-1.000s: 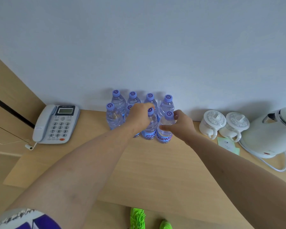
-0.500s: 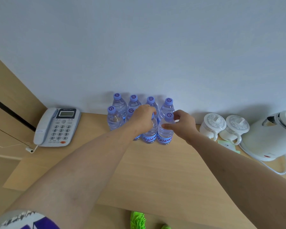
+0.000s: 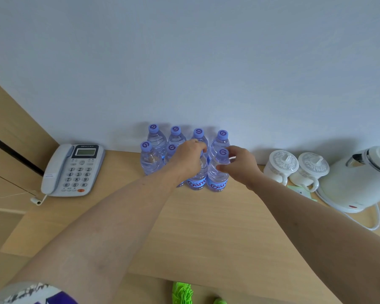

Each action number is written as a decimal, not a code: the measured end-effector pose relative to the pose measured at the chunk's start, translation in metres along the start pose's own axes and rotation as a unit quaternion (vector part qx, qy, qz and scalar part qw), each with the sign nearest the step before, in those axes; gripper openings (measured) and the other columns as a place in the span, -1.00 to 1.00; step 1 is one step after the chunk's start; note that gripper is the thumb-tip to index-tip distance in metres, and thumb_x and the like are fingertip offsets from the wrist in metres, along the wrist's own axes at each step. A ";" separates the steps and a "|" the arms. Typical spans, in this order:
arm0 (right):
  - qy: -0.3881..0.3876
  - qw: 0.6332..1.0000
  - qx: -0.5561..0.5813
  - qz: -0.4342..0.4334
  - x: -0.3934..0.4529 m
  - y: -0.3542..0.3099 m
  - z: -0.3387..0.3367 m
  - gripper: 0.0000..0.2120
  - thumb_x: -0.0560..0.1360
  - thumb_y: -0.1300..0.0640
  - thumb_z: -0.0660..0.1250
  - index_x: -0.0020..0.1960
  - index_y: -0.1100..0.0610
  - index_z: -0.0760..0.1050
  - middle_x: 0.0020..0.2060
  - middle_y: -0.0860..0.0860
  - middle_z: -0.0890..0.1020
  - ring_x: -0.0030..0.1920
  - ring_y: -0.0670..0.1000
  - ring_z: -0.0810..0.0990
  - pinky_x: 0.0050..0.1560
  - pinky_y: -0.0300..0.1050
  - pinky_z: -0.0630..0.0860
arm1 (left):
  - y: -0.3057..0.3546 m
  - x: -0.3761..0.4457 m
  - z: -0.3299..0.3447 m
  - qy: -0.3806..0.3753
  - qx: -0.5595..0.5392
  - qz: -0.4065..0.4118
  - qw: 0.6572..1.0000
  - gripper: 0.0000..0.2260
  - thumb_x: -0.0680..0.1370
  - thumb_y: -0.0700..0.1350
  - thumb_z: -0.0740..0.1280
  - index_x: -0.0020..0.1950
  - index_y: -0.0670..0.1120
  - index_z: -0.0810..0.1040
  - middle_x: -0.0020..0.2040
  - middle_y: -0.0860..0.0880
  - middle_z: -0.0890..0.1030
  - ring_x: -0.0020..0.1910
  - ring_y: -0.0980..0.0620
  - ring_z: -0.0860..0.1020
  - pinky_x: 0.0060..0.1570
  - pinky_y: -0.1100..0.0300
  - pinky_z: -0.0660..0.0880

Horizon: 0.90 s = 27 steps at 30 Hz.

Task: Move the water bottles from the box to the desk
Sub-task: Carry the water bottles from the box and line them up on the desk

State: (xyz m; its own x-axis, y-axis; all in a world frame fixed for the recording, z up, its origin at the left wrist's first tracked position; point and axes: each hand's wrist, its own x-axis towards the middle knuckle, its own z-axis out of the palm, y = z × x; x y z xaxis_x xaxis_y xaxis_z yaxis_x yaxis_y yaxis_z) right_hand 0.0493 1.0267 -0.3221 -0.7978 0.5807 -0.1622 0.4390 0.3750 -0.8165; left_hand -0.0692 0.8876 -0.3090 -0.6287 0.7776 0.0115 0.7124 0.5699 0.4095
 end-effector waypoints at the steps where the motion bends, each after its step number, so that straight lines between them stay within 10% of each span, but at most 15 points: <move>1: 0.003 1.000 -0.007 0.001 0.000 -0.001 0.000 -0.63 0.36 0.21 0.53 0.15 0.06 0.62 0.00 -0.02 0.67 0.00 0.06 0.64 0.01 -0.03 0.60 | 0.000 0.000 0.000 0.001 0.000 0.001 1.000 -0.60 0.45 -0.41 0.36 0.26 -0.14 0.57 0.17 -0.15 0.56 0.13 -0.17 0.52 -0.03 0.10 0.40; 27: 0.082 0.985 -0.130 -0.077 -0.029 -0.017 0.002 -0.44 0.39 -0.04 0.52 0.34 0.06 0.48 0.14 0.12 0.56 0.19 0.19 0.48 0.05 -0.08 0.34 | -0.005 -0.052 -0.027 0.155 -0.001 -0.090 0.984 -0.66 0.50 -0.22 0.43 0.28 -0.12 0.60 0.20 -0.12 0.61 0.19 -0.13 0.54 0.08 0.08 0.43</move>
State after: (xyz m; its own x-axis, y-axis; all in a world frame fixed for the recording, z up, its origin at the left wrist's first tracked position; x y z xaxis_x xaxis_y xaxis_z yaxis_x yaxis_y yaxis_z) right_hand 0.0639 1.0020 -0.3047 -0.7952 0.6032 0.0614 0.4261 0.6280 -0.6512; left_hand -0.0482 0.8373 -0.2874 -0.8093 0.5462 0.2162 0.5810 0.6897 0.4321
